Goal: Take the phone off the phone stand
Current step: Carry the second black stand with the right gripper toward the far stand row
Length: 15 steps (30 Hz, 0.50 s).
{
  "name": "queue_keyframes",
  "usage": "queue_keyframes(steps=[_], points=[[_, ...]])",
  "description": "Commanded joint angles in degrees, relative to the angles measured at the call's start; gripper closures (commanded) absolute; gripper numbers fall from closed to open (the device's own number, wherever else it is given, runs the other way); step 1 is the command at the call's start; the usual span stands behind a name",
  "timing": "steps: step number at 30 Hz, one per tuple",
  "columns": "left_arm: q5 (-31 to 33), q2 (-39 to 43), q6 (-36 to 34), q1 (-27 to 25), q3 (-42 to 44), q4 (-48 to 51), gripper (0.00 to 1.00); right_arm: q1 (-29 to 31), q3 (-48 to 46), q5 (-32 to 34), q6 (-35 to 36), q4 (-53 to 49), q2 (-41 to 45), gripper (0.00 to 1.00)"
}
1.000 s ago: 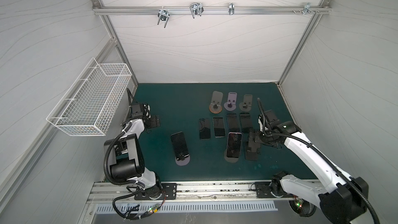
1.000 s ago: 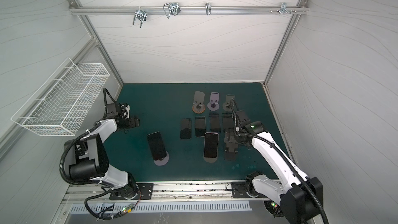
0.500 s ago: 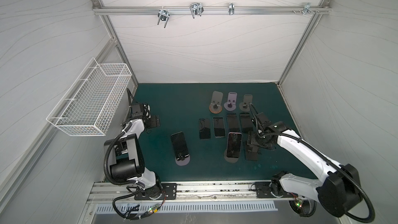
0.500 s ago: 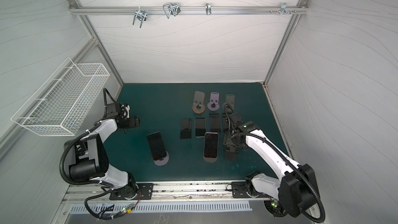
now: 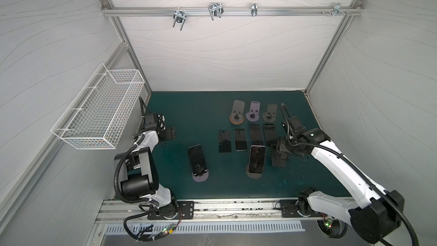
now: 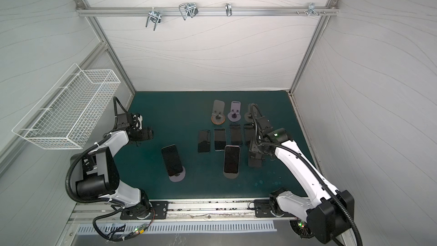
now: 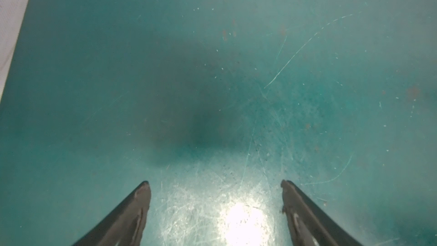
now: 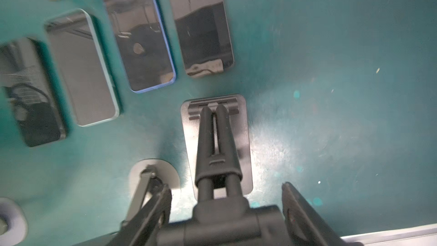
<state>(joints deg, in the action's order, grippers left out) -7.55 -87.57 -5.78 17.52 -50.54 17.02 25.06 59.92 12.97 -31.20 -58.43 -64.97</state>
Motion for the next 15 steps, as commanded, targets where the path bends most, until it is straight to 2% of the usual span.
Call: queue_keyframes(steps=[1, 4, 7, 15], points=[[-0.26, 1.26, -0.46, 0.32, -0.78, -1.37, 0.12, -1.02, 7.18, 0.94, 5.21, -2.25, -2.74, 0.36], [-0.14, 1.17, -0.25, 0.26, -0.79, -1.29, 0.12, -1.06, 13.13, 0.10, 7.29, -1.65, -6.11, 0.36], [-0.19, 1.62, -0.34, 0.24, -0.43, -1.71, 0.12, -0.41, 20.14, -0.87, 6.42, -1.68, -10.87, 0.38], [-0.36, 2.10, -0.43, 0.28, 0.00, -2.19, 0.13, 7.86, 37.84, -1.08, 4.93, -1.33, -25.76, 0.37]])
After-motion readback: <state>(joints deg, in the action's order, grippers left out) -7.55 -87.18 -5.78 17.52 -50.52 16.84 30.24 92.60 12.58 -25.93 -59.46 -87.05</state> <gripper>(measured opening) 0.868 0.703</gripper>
